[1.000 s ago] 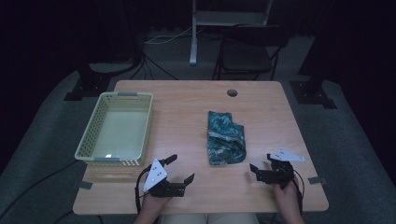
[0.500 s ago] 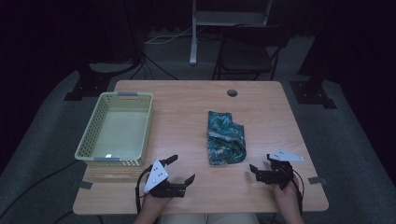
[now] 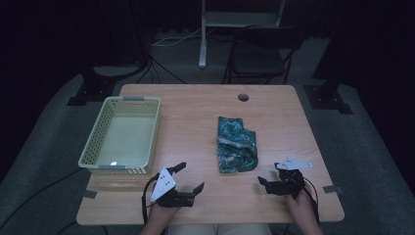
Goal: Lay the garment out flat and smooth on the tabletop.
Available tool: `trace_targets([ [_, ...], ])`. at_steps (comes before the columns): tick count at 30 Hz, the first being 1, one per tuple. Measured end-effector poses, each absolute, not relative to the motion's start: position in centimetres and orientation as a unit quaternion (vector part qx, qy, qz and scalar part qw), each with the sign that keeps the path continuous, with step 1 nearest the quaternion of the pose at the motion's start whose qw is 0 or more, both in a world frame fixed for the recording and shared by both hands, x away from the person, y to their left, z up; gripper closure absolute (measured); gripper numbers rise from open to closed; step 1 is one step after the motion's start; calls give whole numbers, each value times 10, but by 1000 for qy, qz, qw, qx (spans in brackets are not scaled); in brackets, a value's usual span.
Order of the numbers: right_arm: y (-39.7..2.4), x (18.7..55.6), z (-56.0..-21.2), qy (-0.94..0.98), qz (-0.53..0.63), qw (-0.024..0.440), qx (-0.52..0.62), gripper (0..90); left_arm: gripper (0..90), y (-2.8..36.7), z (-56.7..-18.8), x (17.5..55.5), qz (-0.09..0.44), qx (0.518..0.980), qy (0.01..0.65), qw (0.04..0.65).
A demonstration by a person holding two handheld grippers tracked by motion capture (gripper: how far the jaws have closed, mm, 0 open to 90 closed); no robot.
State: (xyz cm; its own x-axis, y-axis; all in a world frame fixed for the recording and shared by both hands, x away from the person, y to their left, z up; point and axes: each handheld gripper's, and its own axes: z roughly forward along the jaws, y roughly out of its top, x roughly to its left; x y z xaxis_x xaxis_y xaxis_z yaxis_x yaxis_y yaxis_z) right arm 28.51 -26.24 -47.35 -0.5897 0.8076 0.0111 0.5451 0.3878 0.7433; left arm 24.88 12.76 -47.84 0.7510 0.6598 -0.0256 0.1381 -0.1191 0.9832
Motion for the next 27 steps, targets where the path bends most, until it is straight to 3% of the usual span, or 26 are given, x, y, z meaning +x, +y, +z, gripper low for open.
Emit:
trace_targets([
  [15,-252,285,-433,804,423,159,386,147,98,128,-478,249,215,716,278,603],
  [21,-248,293,-416,786,476,114,378,136,98,128,-478,249,215,716,279,603],
  [26,-235,299,-402,790,478,143,356,148,98,128,-478,249,214,715,279,604],
  [27,-233,300,-399,794,477,150,346,185,98,128,-478,249,214,715,280,604],
])
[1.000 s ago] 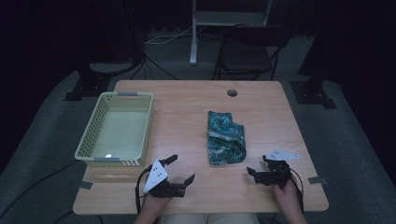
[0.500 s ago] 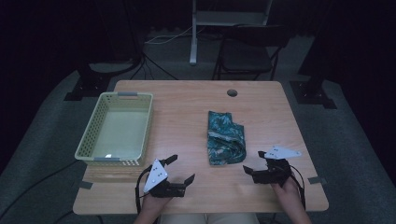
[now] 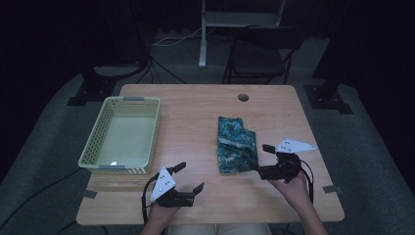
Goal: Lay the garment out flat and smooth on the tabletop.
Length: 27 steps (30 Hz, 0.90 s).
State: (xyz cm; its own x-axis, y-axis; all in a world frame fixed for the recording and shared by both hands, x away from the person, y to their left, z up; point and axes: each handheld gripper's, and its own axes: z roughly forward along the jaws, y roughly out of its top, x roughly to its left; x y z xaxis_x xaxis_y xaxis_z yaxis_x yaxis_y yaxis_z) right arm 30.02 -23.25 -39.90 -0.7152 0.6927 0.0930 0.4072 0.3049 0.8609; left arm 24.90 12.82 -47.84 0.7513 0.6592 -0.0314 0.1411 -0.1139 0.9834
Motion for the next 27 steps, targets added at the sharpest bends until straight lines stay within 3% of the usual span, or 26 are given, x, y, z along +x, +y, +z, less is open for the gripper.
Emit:
trace_targets([
  [7,-205,319,-381,816,454,176,310,364,98,128,-478,249,214,714,281,604],
  [17,-161,369,-391,863,376,174,290,369,98,129,-478,250,213,713,282,606],
  [27,-124,390,-412,896,303,171,277,370,98,130,-479,249,210,712,283,607],
])
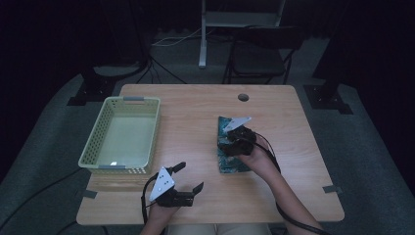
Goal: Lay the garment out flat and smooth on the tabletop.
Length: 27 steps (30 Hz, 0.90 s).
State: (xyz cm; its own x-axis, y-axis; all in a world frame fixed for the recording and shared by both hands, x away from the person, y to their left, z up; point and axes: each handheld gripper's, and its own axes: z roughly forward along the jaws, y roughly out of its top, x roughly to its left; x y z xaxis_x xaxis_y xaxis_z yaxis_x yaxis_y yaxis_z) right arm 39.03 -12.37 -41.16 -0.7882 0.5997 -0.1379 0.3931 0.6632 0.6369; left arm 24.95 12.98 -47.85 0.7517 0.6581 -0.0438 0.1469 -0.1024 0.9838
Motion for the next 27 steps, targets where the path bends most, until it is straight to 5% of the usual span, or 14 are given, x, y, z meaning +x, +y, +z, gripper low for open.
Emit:
trace_targets([
  [4,-114,396,-421,904,264,182,282,371,98,130,-479,249,210,712,282,608],
  [10,-107,404,-433,908,213,194,303,511,98,130,-479,250,209,711,283,609],
  [12,-108,404,-434,908,205,198,307,648,98,130,-479,250,209,711,282,609],
  [13,-110,403,-434,905,203,208,311,803,98,130,-479,250,208,711,281,610],
  [16,-115,402,-431,900,211,211,318,883,98,131,-479,250,204,710,280,613],
  [27,-170,387,-401,850,298,232,368,891,98,130,-479,250,205,710,280,613],
])
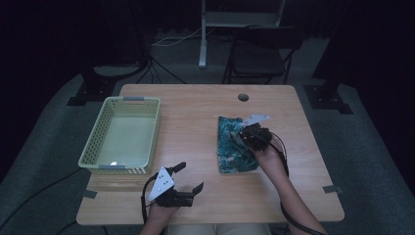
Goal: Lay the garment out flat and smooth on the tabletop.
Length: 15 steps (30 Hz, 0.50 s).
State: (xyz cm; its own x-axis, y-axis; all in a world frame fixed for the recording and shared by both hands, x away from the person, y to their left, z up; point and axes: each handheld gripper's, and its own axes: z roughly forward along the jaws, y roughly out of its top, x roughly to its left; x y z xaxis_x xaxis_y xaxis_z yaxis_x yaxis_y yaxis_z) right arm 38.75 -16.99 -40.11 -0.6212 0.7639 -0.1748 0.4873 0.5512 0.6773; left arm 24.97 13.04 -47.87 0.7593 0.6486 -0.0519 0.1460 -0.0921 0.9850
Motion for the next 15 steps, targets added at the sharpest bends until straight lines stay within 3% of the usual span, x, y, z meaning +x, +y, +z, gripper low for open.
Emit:
trace_targets([
  [15,-258,371,-408,793,333,229,456,874,98,130,-479,250,205,709,283,612],
])
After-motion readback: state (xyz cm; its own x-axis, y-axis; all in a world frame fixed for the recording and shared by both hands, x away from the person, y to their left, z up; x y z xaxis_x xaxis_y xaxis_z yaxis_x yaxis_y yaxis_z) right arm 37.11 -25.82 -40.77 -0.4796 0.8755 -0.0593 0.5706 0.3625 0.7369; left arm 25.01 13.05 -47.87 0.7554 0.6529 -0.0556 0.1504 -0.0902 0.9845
